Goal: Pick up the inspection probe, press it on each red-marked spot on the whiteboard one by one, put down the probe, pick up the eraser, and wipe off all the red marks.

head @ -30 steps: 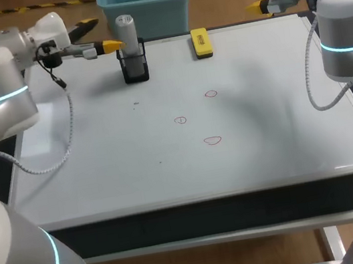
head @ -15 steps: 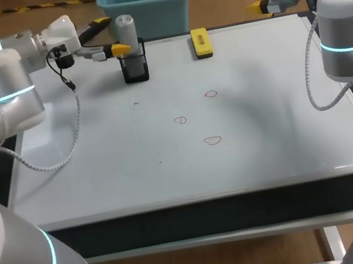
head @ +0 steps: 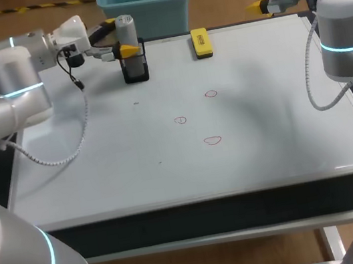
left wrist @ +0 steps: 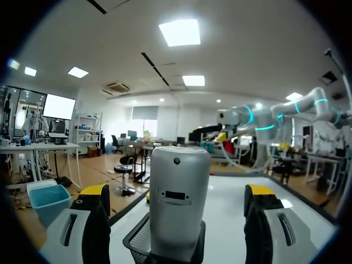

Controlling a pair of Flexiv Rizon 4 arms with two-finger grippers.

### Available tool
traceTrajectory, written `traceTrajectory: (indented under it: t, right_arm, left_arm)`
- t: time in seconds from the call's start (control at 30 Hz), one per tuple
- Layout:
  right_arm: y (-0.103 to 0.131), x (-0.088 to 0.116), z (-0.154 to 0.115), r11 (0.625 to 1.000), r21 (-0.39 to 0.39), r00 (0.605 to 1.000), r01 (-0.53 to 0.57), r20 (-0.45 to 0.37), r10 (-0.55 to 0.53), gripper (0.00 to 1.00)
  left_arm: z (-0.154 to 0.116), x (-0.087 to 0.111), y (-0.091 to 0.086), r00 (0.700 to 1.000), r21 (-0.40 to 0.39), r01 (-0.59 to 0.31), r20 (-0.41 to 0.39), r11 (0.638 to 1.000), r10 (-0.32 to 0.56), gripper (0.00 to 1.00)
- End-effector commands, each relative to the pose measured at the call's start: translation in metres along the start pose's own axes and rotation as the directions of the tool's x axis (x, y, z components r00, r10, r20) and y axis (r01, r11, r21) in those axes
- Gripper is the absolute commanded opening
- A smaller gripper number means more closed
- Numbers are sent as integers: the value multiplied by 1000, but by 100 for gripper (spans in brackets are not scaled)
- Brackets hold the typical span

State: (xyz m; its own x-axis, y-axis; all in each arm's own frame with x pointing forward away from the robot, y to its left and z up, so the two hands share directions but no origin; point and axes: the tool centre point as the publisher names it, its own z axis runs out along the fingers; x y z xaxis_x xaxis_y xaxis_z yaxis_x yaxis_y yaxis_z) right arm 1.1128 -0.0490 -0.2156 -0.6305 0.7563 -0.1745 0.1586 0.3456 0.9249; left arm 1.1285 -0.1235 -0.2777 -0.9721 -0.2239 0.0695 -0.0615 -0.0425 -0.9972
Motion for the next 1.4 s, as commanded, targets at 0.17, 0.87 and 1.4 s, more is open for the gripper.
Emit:
traceTrajectory:
  t: [0.17, 0.87, 1.4]
  right_arm:
    - [0, -1, 0, 1000, 0, 1000, 0, -1, 0, 100]
    - [0, -1, 0, 1000, 0, 1000, 0, -1, 0, 100]
    - [0, -1, 0, 1000, 0, 1000, 0, -1, 0, 100]
  left_arm:
    - [11, -6, 4, 1000, 4, -2, -22, 1000, 2, 100]
    - [12, -5, 8, 1000, -20, 10, -20, 1000, -11, 48]
    - [11, 5, -7, 999, -31, -28, -41, 999, 27, 0]
